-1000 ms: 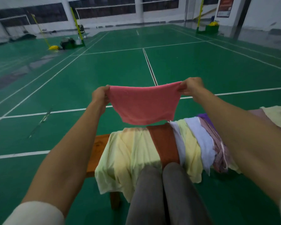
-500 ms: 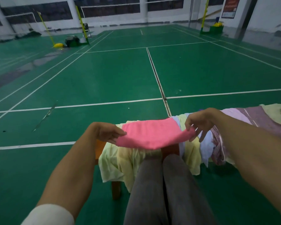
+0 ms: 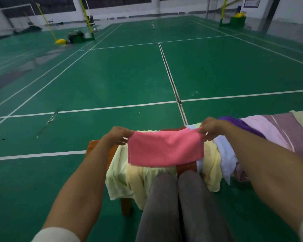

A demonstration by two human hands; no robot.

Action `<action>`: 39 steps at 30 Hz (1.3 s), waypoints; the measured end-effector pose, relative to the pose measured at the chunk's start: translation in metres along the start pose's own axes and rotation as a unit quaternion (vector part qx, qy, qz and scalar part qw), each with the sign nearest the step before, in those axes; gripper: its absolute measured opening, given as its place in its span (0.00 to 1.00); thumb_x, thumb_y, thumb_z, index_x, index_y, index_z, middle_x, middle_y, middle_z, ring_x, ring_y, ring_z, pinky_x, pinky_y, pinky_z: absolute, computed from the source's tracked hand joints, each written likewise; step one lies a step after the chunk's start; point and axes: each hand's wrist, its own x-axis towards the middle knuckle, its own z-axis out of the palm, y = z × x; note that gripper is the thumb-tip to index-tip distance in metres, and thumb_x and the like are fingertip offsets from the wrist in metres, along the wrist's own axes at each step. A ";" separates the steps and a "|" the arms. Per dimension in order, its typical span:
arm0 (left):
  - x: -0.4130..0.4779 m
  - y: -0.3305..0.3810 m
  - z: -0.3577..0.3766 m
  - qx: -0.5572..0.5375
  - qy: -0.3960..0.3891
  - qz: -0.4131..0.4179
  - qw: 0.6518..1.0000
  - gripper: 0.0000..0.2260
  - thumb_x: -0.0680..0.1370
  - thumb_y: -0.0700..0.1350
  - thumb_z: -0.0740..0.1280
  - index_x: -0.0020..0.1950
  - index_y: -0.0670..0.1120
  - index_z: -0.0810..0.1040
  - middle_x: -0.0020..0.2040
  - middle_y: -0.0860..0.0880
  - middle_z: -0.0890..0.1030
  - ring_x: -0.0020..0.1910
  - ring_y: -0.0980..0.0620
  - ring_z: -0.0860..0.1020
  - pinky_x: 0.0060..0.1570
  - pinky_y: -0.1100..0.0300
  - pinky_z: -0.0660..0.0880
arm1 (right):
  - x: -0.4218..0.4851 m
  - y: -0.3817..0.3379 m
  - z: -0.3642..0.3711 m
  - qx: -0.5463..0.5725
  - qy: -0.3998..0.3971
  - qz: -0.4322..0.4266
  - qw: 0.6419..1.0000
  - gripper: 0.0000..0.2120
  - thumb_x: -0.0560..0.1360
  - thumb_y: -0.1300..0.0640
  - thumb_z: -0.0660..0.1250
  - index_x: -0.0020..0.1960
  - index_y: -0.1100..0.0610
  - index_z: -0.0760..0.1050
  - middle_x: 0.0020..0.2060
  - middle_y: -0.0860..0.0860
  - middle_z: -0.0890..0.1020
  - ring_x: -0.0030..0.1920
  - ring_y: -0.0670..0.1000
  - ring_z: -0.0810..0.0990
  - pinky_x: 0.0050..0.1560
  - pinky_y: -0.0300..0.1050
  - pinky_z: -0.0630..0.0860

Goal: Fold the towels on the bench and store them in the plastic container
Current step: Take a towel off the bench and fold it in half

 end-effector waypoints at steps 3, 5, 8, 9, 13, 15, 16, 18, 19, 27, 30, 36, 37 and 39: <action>0.015 -0.003 0.003 -0.009 0.028 0.016 0.999 0.12 0.78 0.47 0.74 0.54 0.40 0.84 0.50 0.42 0.85 0.47 0.44 0.83 0.49 0.52 0.81 | 0.017 0.003 0.001 -0.006 0.039 -0.004 0.999 0.05 0.79 0.64 0.67 0.52 0.66 0.78 0.41 0.60 0.81 0.33 0.54 0.83 0.36 0.47 0.81; 0.024 -0.005 0.005 -0.012 0.045 0.021 0.999 0.11 0.78 0.47 0.73 0.54 0.39 0.84 0.50 0.42 0.85 0.46 0.44 0.84 0.47 0.53 0.82 | 0.028 0.004 0.003 -0.012 0.064 -0.003 0.998 0.07 0.79 0.63 0.67 0.53 0.67 0.79 0.43 0.61 0.82 0.34 0.56 0.82 0.36 0.47 0.81; 0.037 -0.010 0.003 -0.028 0.072 0.021 0.997 0.09 0.78 0.46 0.74 0.51 0.40 0.84 0.49 0.41 0.85 0.43 0.45 0.84 0.41 0.54 0.82 | 0.042 0.003 0.006 -0.011 0.099 -0.009 0.995 0.05 0.79 0.63 0.68 0.51 0.66 0.80 0.40 0.60 0.82 0.33 0.56 0.82 0.34 0.47 0.80; 0.041 -0.011 0.002 -0.032 0.077 0.021 0.996 0.08 0.78 0.46 0.74 0.50 0.40 0.84 0.49 0.41 0.85 0.43 0.45 0.84 0.40 0.55 0.82 | 0.047 0.003 0.007 -0.011 0.113 -0.012 0.993 0.05 0.78 0.63 0.69 0.49 0.65 0.80 0.39 0.60 0.82 0.33 0.56 0.82 0.33 0.47 0.80; 0.053 -0.014 0.002 -0.047 0.088 0.019 0.995 0.08 0.79 0.45 0.73 0.51 0.40 0.84 0.49 0.41 0.85 0.42 0.44 0.84 0.41 0.53 0.83 | 0.066 -0.001 0.009 -0.030 0.164 -0.025 0.986 0.07 0.77 0.58 0.70 0.44 0.60 0.83 0.35 0.58 0.84 0.37 0.58 0.85 0.39 0.49 0.82; 0.061 -0.017 0.004 -0.050 0.095 0.012 0.994 0.09 0.79 0.44 0.73 0.52 0.39 0.84 0.49 0.41 0.85 0.42 0.43 0.84 0.44 0.50 0.84 | 0.076 -0.003 0.012 -0.022 0.168 -0.025 0.985 0.08 0.77 0.57 0.69 0.44 0.61 0.83 0.36 0.59 0.85 0.38 0.59 0.86 0.42 0.52 0.84; 0.065 -0.019 0.005 -0.050 0.099 0.008 0.994 0.09 0.79 0.44 0.73 0.53 0.38 0.84 0.49 0.40 0.84 0.42 0.42 0.84 0.46 0.48 0.84 | 0.081 -0.003 0.014 -0.013 0.168 -0.024 0.985 0.08 0.77 0.58 0.69 0.43 0.62 0.83 0.37 0.60 0.85 0.37 0.60 0.86 0.43 0.54 0.85; 0.074 -0.024 0.006 -0.050 0.108 -0.003 0.993 0.10 0.79 0.44 0.72 0.54 0.37 0.83 0.48 0.40 0.83 0.42 0.42 0.83 0.46 0.48 0.84 | 0.091 -0.004 0.019 -0.002 0.174 -0.023 0.984 0.08 0.77 0.58 0.70 0.44 0.62 0.82 0.38 0.61 0.85 0.35 0.61 0.86 0.42 0.56 0.85; 0.077 -0.026 0.007 -0.051 0.112 -0.008 0.992 0.10 0.79 0.43 0.72 0.55 0.37 0.83 0.48 0.40 0.83 0.41 0.42 0.83 0.45 0.48 0.83 | 0.095 -0.004 0.020 0.000 0.179 -0.023 0.984 0.08 0.77 0.58 0.70 0.44 0.62 0.82 0.39 0.60 0.85 0.35 0.61 0.86 0.41 0.56 0.85; 0.111 -0.039 0.018 -0.052 0.125 -0.022 0.991 0.10 0.80 0.44 0.72 0.55 0.38 0.82 0.44 0.44 0.82 0.39 0.46 0.81 0.35 0.56 0.80 | 0.128 0.005 0.030 -0.043 0.191 0.000 0.981 0.10 0.78 0.53 0.69 0.40 0.56 0.80 0.37 0.56 0.84 0.33 0.58 0.85 0.44 0.57 0.85; 0.126 -0.048 0.022 -0.032 0.141 -0.025 0.989 0.08 0.79 0.45 0.72 0.51 0.41 0.83 0.44 0.43 0.82 0.42 0.45 0.81 0.38 0.54 0.80 | 0.140 0.010 0.036 -0.055 0.197 0.000 0.979 0.10 0.77 0.52 0.69 0.39 0.54 0.78 0.38 0.55 0.84 0.33 0.57 0.84 0.47 0.56 0.84; 0.147 -0.066 0.031 0.021 0.184 -0.037 0.982 0.08 0.76 0.49 0.75 0.41 0.46 0.84 0.42 0.46 0.84 0.42 0.49 0.80 0.55 0.49 0.81 | 0.157 0.015 0.051 -0.099 0.178 -0.015 0.979 0.10 0.78 0.51 0.67 0.50 0.56 0.82 0.48 0.57 0.84 0.48 0.60 0.81 0.51 0.50 0.78; 0.147 -0.067 0.033 0.022 0.180 -0.043 0.982 0.07 0.76 0.49 0.75 0.41 0.47 0.83 0.44 0.46 0.85 0.44 0.48 0.81 0.56 0.48 0.81 | 0.158 0.015 0.054 -0.117 0.178 -0.018 0.977 0.11 0.78 0.51 0.65 0.53 0.56 0.81 0.50 0.58 0.84 0.50 0.61 0.81 0.50 0.50 0.77; 0.144 -0.065 0.036 0.038 0.169 -0.054 0.983 0.06 0.75 0.49 0.75 0.45 0.48 0.83 0.51 0.44 0.85 0.49 0.45 0.82 0.59 0.48 0.80 | 0.158 0.014 0.060 -0.164 0.177 -0.038 0.970 0.12 0.80 0.52 0.63 0.57 0.58 0.77 0.54 0.59 0.82 0.53 0.62 0.81 0.48 0.49 0.74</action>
